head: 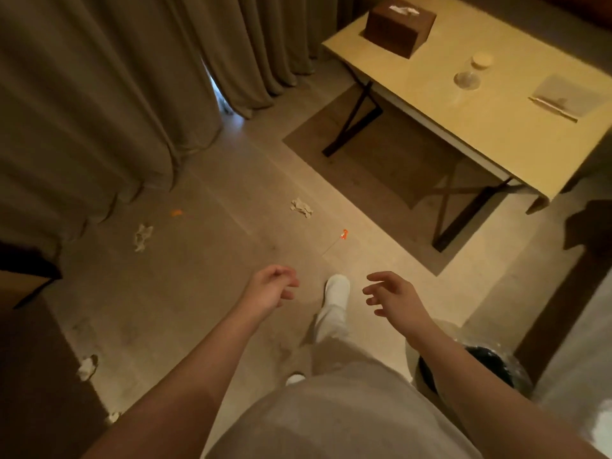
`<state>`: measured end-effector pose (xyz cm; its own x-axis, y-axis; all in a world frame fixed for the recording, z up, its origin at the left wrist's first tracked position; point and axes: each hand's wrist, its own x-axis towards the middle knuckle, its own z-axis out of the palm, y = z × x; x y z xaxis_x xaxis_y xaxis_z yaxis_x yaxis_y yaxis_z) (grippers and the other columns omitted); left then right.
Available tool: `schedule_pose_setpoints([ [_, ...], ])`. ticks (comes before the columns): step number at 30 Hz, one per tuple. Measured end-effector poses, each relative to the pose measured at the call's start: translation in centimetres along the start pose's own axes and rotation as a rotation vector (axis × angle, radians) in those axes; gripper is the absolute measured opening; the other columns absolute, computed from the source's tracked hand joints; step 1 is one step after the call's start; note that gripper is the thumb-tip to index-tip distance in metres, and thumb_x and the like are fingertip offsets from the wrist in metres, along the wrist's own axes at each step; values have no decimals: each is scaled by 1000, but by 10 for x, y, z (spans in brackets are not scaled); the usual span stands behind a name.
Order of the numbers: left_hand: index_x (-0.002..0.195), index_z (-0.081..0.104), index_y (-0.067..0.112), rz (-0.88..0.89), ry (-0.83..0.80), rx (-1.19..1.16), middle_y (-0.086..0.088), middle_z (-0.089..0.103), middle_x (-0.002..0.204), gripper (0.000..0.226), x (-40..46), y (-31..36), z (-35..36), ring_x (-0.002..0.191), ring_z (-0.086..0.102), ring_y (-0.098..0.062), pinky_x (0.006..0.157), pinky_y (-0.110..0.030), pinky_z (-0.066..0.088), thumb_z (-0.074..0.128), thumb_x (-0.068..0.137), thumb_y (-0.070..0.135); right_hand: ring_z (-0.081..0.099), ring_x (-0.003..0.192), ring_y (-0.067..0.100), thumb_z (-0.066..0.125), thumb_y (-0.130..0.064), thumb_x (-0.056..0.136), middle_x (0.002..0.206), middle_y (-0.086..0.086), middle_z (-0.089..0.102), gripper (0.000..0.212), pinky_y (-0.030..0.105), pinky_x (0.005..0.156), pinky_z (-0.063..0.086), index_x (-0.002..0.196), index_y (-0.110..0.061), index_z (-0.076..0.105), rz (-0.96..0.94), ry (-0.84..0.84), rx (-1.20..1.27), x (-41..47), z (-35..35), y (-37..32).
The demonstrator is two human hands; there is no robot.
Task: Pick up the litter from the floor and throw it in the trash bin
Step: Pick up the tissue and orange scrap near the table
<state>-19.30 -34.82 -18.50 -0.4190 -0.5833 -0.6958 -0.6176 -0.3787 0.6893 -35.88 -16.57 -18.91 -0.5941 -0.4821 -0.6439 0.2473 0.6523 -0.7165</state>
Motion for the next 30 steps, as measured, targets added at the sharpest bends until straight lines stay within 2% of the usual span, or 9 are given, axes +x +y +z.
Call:
schedule_pose_setpoints([
  [5,102,66,18,-114,-24,70,1,72,90,13,87,49,7,65,60,-13,62,-26,42,57,96,25,64,78,18,45,-8,93,100,6,73,28,35,71,52,114,-14,63,100,-2,2,85,-16,-40],
  [9,92,65,22,-195,-86,119,-1,70,87,10,153,81,7,67,61,-16,60,-25,41,56,96,21,64,81,18,47,-10,94,102,8,72,27,34,70,52,115,-15,62,138,29,-21,154,-27,-78],
  [12,80,61,17,-307,-153,182,-4,61,75,17,204,93,8,59,54,-18,54,-23,33,56,97,15,64,84,20,48,-12,93,101,8,71,26,38,75,54,115,-17,62,182,66,-48,199,-23,-94],
  [15,95,62,17,-380,-168,267,-3,62,76,2,264,102,7,58,55,-17,52,-21,32,60,94,18,66,87,28,51,-16,90,101,7,70,27,46,82,55,115,-21,61,217,81,-99,245,-5,-91],
  [19,98,64,18,-423,-190,319,-3,64,89,8,357,99,9,67,61,-17,57,-23,43,59,92,21,61,86,24,52,-17,93,105,5,65,32,34,80,49,125,-19,58,305,147,-98,313,32,-65],
  [22,116,64,17,-389,-206,380,-3,66,87,35,434,76,18,74,63,-22,62,-27,48,66,82,25,60,90,25,52,-18,92,114,8,64,38,34,81,47,131,-20,53,350,187,-67,377,57,-32],
  [25,117,60,19,-346,-244,569,-2,66,89,40,510,46,30,78,62,-22,75,-34,52,69,78,27,62,95,29,52,-18,93,118,9,61,45,37,81,49,138,-20,48,424,198,-63,442,78,12],
  [28,128,53,18,-187,-296,779,-2,62,108,46,585,13,43,80,56,-12,77,-29,42,65,84,23,60,110,34,53,-18,92,131,16,57,52,38,89,48,143,-19,43,471,185,-86,502,96,64],
  [30,139,50,16,-97,-301,904,-8,59,130,51,629,-8,51,99,59,-21,80,-29,39,60,89,24,56,119,34,54,-18,92,139,17,52,54,35,91,45,145,-18,41,476,163,-125,542,104,98],
])
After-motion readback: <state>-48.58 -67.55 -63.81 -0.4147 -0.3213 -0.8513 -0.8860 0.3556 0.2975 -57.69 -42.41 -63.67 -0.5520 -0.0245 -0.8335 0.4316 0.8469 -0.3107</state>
